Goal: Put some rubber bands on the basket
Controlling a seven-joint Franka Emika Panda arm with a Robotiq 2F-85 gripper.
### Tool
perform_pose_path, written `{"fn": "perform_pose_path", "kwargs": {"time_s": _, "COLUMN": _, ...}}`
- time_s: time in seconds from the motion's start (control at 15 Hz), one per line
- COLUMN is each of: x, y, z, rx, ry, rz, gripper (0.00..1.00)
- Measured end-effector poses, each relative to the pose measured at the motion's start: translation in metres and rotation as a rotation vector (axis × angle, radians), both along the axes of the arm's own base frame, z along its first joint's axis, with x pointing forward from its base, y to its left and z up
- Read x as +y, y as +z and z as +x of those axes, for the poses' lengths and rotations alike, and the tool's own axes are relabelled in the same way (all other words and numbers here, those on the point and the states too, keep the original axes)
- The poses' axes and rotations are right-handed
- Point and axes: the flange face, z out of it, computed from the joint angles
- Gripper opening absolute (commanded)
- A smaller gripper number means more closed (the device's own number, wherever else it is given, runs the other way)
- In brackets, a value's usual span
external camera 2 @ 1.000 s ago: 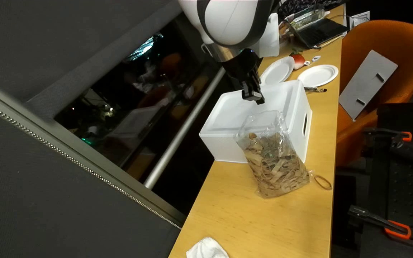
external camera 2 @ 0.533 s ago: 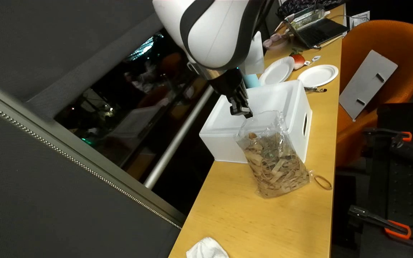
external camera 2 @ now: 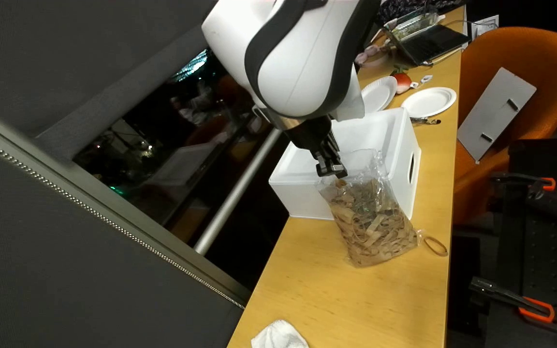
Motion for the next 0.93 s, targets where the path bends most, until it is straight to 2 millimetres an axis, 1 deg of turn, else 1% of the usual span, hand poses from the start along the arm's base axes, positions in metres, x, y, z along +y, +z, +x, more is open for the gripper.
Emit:
{"fn": "perform_pose_path", "kwargs": {"time_s": 0.2, "x": -0.006, "y": -0.011, "z": -0.007, "rx": 0.025, "ry": -0.007, "rz": -0.005, "gripper": 0.0}}
{"fn": "perform_pose_path", "kwargs": {"time_s": 0.47, "x": -0.014, "y": -0.021, "z": -0.012, "rx": 0.046, "ry": -0.018, "rz": -0.009, "gripper": 0.0}}
{"fn": "perform_pose_path", "kwargs": {"time_s": 0.67, "x": -0.021, "y": -0.028, "z": -0.011, "rx": 0.051, "ry": -0.017, "rz": -0.015, "gripper": 0.0}}
{"fn": "perform_pose_path", "kwargs": {"time_s": 0.93, "x": -0.02, "y": -0.048, "z": -0.006, "rx": 0.047, "ry": 0.003, "rz": -0.022, "gripper": 0.0}}
